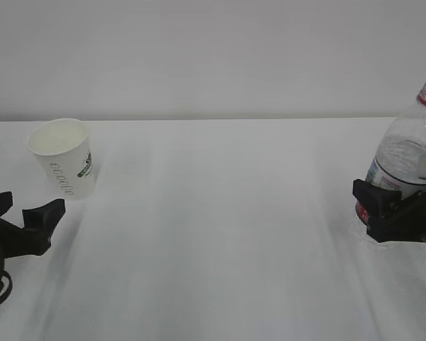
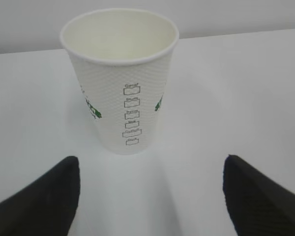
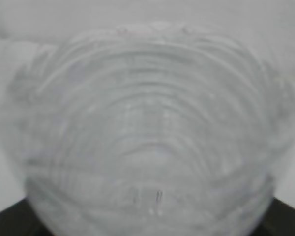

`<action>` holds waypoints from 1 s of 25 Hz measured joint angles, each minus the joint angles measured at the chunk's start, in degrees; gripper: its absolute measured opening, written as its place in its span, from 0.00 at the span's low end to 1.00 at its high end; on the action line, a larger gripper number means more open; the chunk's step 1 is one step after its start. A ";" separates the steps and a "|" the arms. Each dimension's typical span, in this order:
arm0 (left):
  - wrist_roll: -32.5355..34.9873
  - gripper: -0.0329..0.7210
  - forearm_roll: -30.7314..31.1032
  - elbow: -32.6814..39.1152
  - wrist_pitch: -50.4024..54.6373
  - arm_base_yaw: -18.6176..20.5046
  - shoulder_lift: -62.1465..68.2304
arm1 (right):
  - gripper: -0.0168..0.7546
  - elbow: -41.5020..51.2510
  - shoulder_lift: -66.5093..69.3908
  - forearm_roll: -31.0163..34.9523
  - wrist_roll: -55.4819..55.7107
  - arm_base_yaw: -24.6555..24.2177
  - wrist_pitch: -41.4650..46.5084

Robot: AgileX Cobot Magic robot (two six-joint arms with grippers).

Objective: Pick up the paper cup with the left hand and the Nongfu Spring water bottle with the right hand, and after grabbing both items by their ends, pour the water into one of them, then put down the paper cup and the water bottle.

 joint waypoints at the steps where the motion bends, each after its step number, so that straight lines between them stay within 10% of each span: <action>1: 0.00 0.95 -0.25 -0.47 0.00 0.00 0.77 | 0.66 0.00 0.00 0.00 0.00 0.00 0.00; 18: 0.00 0.93 -0.84 -6.98 0.00 0.13 7.13 | 0.66 0.00 0.00 0.00 0.00 0.00 -0.21; 25: 0.00 0.90 5.37 -6.98 0.00 7.33 7.13 | 0.66 0.00 0.00 0.00 -0.70 0.00 -1.01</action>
